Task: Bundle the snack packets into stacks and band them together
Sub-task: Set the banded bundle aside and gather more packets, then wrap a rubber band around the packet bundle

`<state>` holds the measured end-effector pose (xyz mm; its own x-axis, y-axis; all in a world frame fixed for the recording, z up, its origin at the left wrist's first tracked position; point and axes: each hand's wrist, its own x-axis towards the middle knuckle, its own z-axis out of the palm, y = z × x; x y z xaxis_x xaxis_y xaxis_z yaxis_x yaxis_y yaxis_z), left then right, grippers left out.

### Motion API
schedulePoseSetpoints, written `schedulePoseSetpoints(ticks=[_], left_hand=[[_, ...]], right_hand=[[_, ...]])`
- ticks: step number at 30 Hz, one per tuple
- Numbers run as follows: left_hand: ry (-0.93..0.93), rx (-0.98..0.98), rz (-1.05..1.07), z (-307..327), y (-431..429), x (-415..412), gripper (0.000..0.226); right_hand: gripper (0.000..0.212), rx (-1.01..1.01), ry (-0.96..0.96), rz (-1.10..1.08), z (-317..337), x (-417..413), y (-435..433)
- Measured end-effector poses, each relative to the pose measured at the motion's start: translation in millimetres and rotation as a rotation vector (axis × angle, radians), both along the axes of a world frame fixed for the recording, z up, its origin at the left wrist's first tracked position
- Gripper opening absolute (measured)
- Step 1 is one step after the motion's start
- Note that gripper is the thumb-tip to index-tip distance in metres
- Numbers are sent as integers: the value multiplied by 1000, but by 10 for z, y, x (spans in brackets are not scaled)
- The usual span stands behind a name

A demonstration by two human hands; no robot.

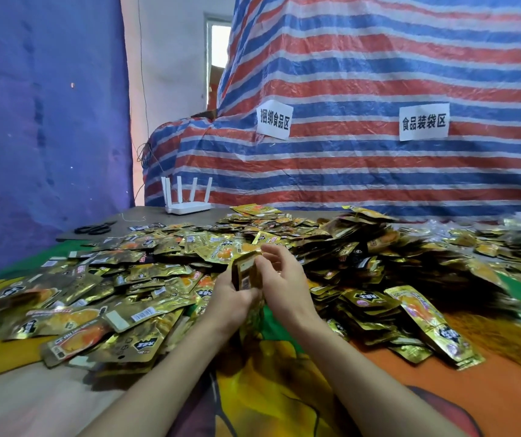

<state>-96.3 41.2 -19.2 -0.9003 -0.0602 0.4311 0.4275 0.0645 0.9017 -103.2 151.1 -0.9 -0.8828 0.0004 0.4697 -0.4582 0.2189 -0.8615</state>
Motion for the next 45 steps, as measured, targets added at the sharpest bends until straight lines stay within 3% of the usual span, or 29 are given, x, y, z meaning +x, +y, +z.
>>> schedulePoseSetpoints(ticks=[6,10,12,17,20,22,25,33,38,45], left_hand=[[41,-83,-79,30,86,127,23],[109,-127,-128,22,156,231,26],[132,-210,-134,12,172,272,10],[123,-324,-180,-27,166,253,17],[125,-286,-166,-3,136,259,15],[131,-248,-153,21,136,286,16],[103,-183,-164,55,136,309,35],[64,-155,-144,46,116,286,26],[76,-171,-151,53,98,274,35],[53,-128,-179,82,114,302,30]], right_hand=[[20,297,120,-170,229,186,443],[27,816,123,-506,319,258,1253],[28,1030,51,-691,363,280,1745],[6,1296,-398,-908,245,406,2690],[5,1247,-524,-922,70,481,2904],[13,1174,-465,-973,53,491,2955],[12,1106,-404,-1000,120,506,2971],[11,975,-376,-945,253,498,2919],[13,942,-367,-939,326,471,2920],[10,817,-381,-880,417,424,2989]])
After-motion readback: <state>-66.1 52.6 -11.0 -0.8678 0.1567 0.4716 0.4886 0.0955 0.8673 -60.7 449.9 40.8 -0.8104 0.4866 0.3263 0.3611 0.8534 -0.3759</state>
